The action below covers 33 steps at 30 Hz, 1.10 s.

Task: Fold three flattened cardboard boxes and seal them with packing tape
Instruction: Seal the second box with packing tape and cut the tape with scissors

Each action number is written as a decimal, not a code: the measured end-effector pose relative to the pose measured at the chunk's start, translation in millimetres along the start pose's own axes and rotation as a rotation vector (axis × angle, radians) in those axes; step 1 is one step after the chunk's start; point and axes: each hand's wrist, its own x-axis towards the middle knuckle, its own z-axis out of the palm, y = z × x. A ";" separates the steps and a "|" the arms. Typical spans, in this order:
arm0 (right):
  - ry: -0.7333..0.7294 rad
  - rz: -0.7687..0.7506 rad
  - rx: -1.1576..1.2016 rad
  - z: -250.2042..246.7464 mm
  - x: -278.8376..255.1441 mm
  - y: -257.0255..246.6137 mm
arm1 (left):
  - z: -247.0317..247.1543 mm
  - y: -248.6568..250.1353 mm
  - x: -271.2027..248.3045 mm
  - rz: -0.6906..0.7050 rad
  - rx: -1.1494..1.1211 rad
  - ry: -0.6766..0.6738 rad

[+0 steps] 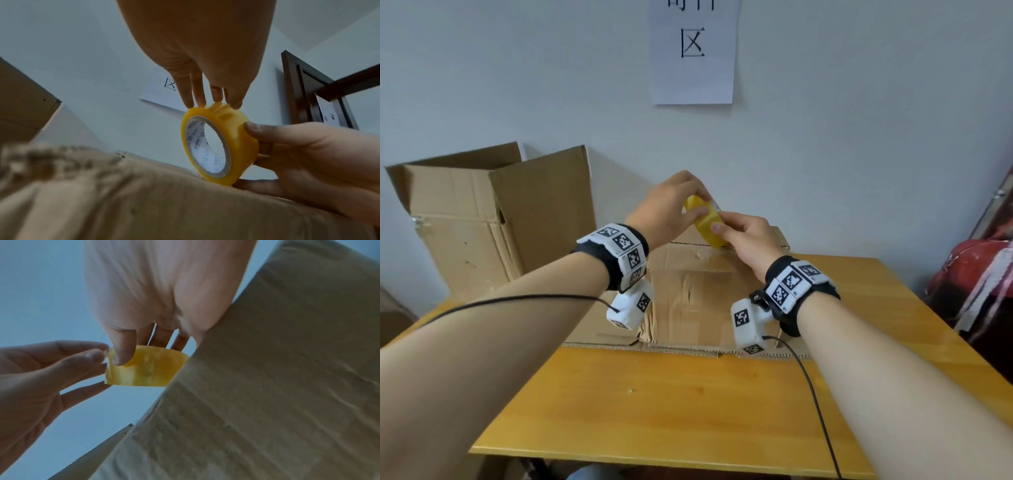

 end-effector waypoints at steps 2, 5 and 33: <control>-0.002 -0.009 -0.064 -1.6 1.0 -13.5 | -7.6 -2.2 5.1 -0.043 -0.017 -0.008; -0.013 -0.047 -0.136 -5.8 4.1 -34.1 | -21.4 -1.0 12.5 -0.119 -0.097 0.016; -0.068 -0.247 -0.336 -38.1 42.2 -130.7 | -68.8 23.8 70.8 -0.483 -0.406 0.116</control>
